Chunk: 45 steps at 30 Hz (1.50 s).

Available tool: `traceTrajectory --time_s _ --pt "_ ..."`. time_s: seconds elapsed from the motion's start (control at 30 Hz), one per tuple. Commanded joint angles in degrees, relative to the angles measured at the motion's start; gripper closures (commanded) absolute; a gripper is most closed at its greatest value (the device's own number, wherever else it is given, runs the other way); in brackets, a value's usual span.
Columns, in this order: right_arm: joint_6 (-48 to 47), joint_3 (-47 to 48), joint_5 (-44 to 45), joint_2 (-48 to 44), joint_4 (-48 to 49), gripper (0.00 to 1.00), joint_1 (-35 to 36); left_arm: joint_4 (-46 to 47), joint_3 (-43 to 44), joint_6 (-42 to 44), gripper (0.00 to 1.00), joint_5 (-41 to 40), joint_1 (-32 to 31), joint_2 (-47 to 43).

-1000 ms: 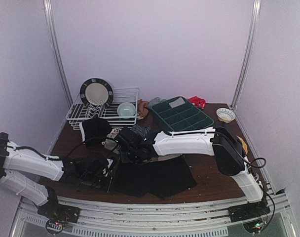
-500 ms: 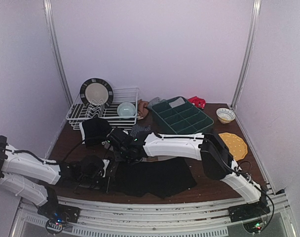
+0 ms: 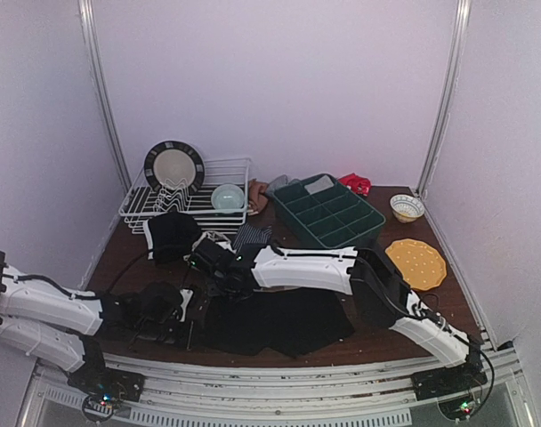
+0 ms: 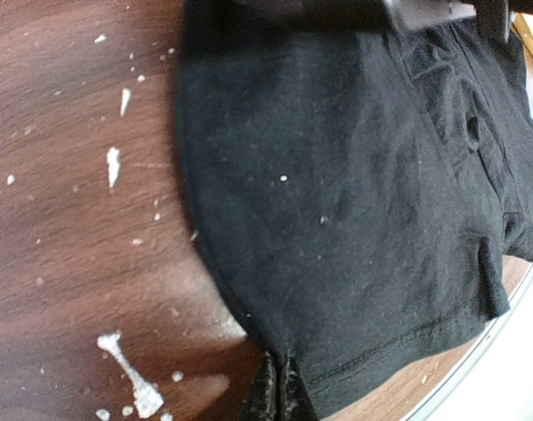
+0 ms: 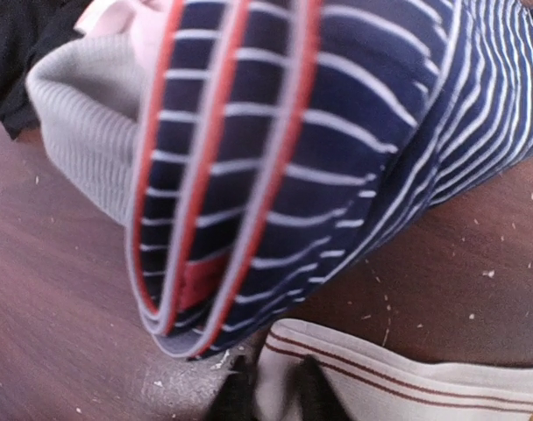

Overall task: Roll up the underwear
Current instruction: Pick up the underwear from the center of the board, then fold the underwear at the center of the board.

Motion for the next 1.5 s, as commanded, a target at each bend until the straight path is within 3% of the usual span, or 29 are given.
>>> traceTrajectory --time_s 0.0,0.07,0.2,0.53,0.9,1.3,1.47 --pt "0.86 -1.61 -1.66 -0.30 -1.10 0.92 0.05 -3.07 -1.27 -0.06 1.00 -0.15 -0.29 -2.49" --pt "0.71 -3.24 -2.77 -2.46 0.61 1.00 0.15 -5.29 -1.03 0.38 1.00 -0.88 -0.37 -4.68" --pt "0.27 -6.31 -5.21 -6.61 2.72 1.00 0.48 -9.73 0.11 1.88 1.00 -1.75 -0.62 -8.72" --pt "1.98 -33.91 -15.89 -27.14 22.34 1.00 -0.72 -18.70 9.95 4.11 1.00 -2.76 -7.50 -12.36" --pt "0.57 -49.69 -21.05 -39.14 26.55 1.00 -4.72 -21.30 25.37 4.25 1.00 -9.61 -16.59 2.62" --pt "-4.27 -64.81 -19.32 -52.54 19.90 1.00 -13.34 -16.69 39.92 4.65 1.00 -8.77 -19.28 20.07" --pt "-8.57 -64.12 -21.61 -51.49 17.81 1.00 -16.38 -15.20 45.48 5.02 1.00 -9.08 -19.26 26.74"
